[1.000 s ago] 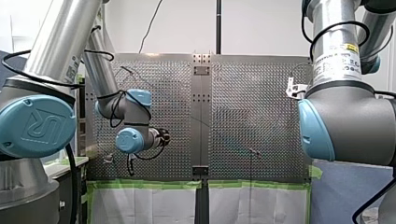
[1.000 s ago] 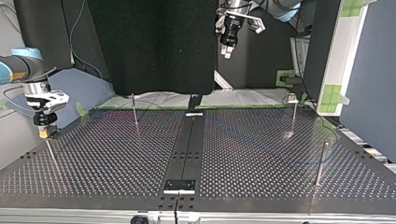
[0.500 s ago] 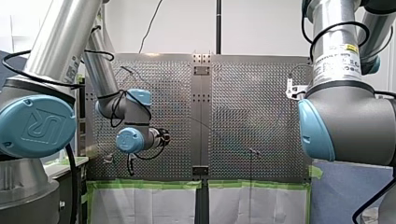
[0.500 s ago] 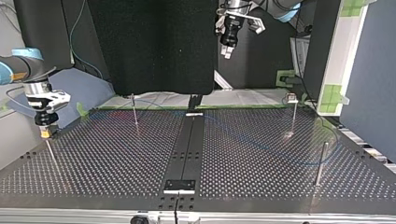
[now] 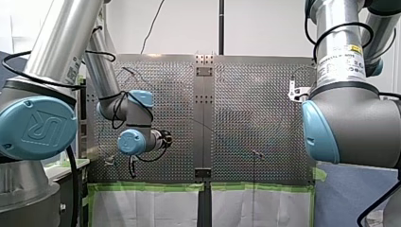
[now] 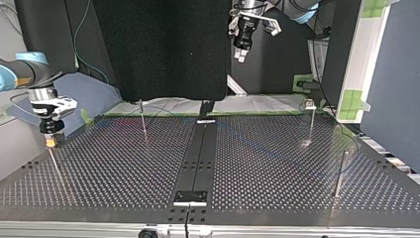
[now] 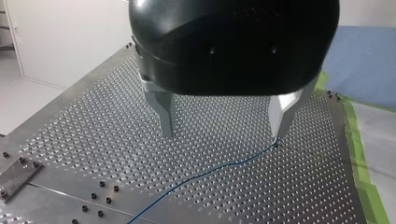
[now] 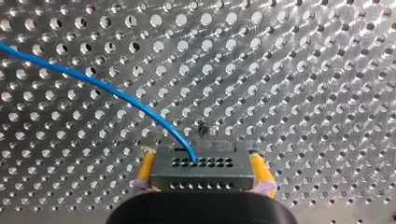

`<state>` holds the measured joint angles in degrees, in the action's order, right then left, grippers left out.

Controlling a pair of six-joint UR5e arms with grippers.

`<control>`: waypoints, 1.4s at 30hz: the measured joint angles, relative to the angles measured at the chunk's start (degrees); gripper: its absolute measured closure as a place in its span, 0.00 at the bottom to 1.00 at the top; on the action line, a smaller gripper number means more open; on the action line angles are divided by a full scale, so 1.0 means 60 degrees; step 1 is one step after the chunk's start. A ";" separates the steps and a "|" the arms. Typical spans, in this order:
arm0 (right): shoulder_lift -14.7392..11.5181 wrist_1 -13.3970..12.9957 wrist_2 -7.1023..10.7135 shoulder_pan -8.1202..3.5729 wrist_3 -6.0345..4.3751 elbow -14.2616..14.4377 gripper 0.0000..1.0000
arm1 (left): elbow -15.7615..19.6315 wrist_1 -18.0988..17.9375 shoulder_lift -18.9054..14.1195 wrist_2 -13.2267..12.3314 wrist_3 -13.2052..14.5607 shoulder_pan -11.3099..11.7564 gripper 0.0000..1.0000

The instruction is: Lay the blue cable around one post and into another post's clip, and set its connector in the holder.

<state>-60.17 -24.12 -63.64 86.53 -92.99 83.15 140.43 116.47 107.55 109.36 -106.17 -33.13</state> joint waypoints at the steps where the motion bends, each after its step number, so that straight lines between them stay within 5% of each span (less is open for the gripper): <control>1: 0.0003 -0.0005 0.0000 0.0004 -0.0006 0.0000 1.00 | 0.0000 0.0000 -0.0001 -0.0002 0.0000 0.0000 0.00; 20: 0.0043 -0.0242 0.0000 -0.0022 -0.0327 -0.0077 1.00 | 0.0001 0.0014 -0.0003 -0.0023 0.0004 0.0000 0.00; 42: 0.0088 -0.0364 0.0178 0.0042 -0.0429 -0.0106 0.97 | 0.0000 0.0015 0.0002 -0.0027 0.0014 0.0003 0.00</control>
<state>-59.64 -26.30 -62.57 86.78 -95.56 82.52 140.42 116.56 107.57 109.20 -106.09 -33.11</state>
